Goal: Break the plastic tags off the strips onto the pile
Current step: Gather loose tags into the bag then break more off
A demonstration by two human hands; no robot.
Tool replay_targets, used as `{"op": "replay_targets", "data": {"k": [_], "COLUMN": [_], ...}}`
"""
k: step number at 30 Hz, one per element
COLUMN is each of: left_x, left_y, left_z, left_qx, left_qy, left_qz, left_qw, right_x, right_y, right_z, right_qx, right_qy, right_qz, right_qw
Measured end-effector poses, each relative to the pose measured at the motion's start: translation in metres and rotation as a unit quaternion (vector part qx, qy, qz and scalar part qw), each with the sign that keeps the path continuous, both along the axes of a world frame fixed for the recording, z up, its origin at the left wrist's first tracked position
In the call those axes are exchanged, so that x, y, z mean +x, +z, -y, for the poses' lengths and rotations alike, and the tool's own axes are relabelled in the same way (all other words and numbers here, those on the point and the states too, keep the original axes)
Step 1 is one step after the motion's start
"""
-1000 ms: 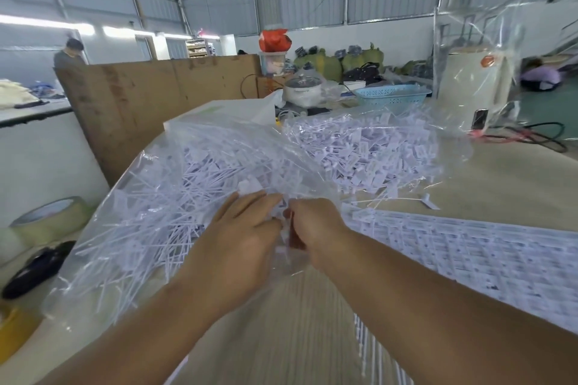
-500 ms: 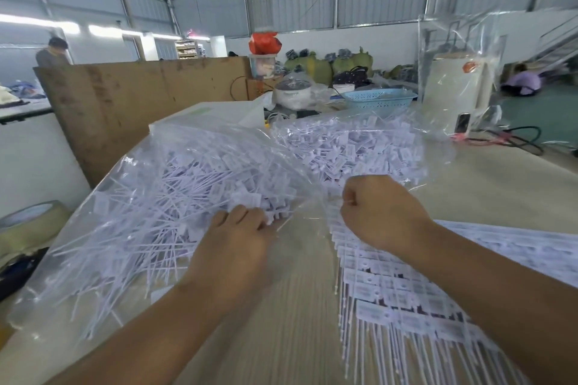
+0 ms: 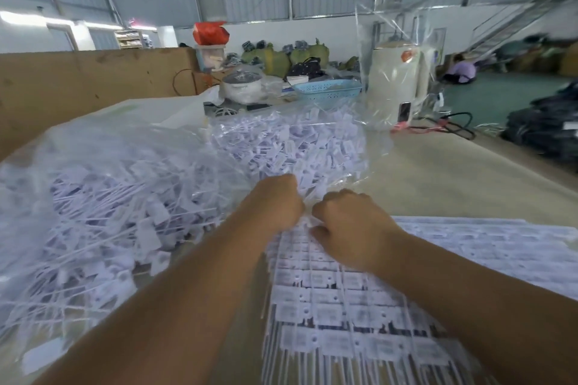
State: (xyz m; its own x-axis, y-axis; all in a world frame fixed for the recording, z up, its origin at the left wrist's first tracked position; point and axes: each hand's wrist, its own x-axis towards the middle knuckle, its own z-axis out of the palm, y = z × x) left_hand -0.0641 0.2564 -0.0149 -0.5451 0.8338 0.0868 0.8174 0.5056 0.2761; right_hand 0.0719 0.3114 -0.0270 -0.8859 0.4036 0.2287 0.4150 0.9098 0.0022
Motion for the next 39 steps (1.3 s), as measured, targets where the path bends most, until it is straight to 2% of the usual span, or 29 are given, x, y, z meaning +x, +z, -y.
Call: {"op": "replay_targets", "data": {"k": [5, 8, 12, 14, 17, 19, 22, 24, 25, 28, 30, 32, 34, 36, 39], "left_x": [-0.013, -0.012, -0.013, -0.013, -0.015, -0.015, -0.013, -0.011, -0.009, -0.009, -0.011, -0.010, -0.007, 0.000, 0.007], "left_y": [-0.001, -0.001, -0.001, 0.002, 0.012, 0.019, 0.026, 0.027, 0.027, 0.020, 0.014, 0.009, 0.006, 0.004, 0.003], "left_z": [-0.028, -0.036, -0.040, -0.037, -0.028, -0.019, -0.004, 0.005, 0.010, 0.026, 0.036, 0.044, 0.049, 0.050, 0.044], "left_qx": [-0.047, -0.087, -0.093, -0.083, -0.066, -0.037, 0.014, 0.031, 0.035, 0.039, 0.051, 0.084, 0.139, 0.175, 0.145], "left_qy": [0.035, 0.058, 0.062, 0.063, 0.059, 0.066, 0.081, 0.080, 0.079, 0.078, 0.079, 0.088, 0.088, 0.062, 0.018], "left_qz": [0.105, 0.078, 0.030, 0.030, 0.039, 0.039, 0.023, 0.013, 0.014, 0.028, 0.029, -0.001, -0.037, -0.059, -0.075], "left_qw": [0.993, 0.991, 0.993, 0.994, 0.995, 0.996, 0.996, 0.996, 0.996, 0.996, 0.995, 0.993, 0.986, 0.981, 0.986], "right_x": [0.007, 0.005, 0.006, 0.005, 0.003, 0.003, 0.001, 0.000, 0.000, 0.000, 0.000, -0.002, -0.004, -0.008, -0.017], "right_y": [-0.003, -0.009, -0.015, -0.015, -0.012, -0.010, -0.010, -0.009, -0.008, -0.007, -0.004, 0.000, 0.004, 0.010, 0.020], "right_z": [-0.012, -0.013, -0.011, -0.011, -0.012, -0.014, -0.017, -0.015, -0.014, -0.011, -0.009, -0.009, -0.010, -0.009, -0.010], "right_qx": [-0.105, -0.154, -0.150, -0.178, -0.270, -0.330, -0.374, -0.355, -0.307, -0.091, -0.066, -0.111, -0.204, -0.327, -0.492], "right_qy": [0.030, 0.059, 0.087, 0.091, 0.087, 0.073, 0.042, 0.032, 0.034, 0.049, 0.030, -0.007, -0.026, -0.034, -0.059], "right_qz": [-0.047, -0.080, -0.108, -0.129, -0.166, -0.175, -0.198, -0.233, -0.239, -0.176, -0.153, -0.155, -0.182, -0.212, -0.250], "right_qw": [0.993, 0.983, 0.979, 0.971, 0.945, 0.925, 0.905, 0.905, 0.920, 0.979, 0.986, 0.982, 0.962, 0.920, 0.832]}}
